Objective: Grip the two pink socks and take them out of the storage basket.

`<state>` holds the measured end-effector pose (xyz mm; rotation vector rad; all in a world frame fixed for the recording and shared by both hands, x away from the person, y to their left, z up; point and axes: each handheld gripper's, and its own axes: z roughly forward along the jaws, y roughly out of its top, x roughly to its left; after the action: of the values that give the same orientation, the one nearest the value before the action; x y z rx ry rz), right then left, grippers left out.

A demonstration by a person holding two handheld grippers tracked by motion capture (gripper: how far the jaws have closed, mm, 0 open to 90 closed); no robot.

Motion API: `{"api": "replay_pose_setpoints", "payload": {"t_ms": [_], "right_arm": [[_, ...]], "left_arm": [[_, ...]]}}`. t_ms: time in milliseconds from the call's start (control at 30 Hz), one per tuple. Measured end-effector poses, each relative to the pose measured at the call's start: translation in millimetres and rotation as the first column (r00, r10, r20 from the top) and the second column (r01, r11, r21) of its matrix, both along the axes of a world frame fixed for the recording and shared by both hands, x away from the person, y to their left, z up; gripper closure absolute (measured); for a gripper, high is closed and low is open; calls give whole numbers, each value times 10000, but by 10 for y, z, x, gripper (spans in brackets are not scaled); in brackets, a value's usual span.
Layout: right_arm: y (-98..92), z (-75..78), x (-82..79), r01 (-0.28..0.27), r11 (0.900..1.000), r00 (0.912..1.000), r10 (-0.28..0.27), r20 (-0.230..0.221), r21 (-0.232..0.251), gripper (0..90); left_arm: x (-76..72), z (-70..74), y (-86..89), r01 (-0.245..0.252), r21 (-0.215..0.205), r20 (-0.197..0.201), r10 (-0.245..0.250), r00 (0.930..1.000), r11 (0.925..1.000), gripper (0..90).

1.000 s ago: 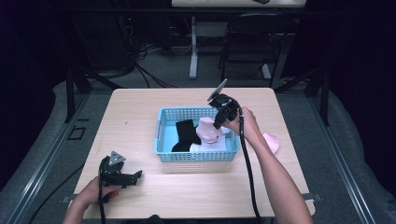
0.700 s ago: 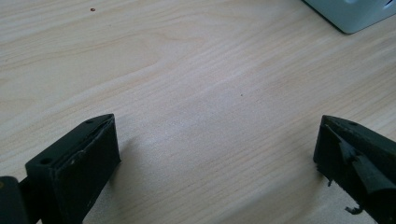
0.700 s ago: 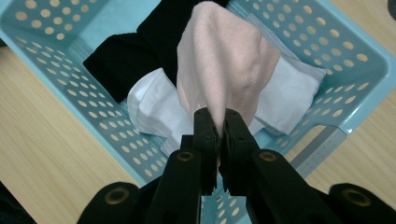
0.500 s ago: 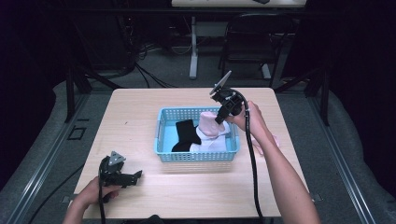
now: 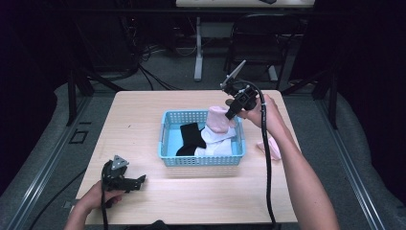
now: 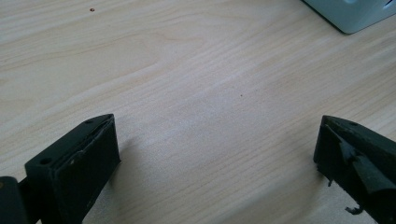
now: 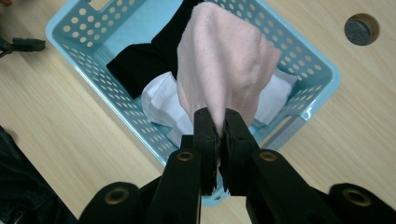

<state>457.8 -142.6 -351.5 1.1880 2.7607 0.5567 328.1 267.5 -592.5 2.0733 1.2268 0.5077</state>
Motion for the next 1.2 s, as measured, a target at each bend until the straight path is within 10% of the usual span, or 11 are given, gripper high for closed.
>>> {"api": "replay_pose_setpoints", "payload": {"t_ms": [633, 1200], "right_arm": [[-833, 238, -74, 1715, 9850, 9850, -1711, 231, -171, 859], [-1327, -442, -69, 3191, 9411, 9454, -3243, -314, -1114, 859]], "left_arm": [[15, 2, -10, 149, 28, -2, -149, 9999, 9999, 0], [14, 3, -9, 164, 50, -4, -164, 9999, 9999, 0]]}}
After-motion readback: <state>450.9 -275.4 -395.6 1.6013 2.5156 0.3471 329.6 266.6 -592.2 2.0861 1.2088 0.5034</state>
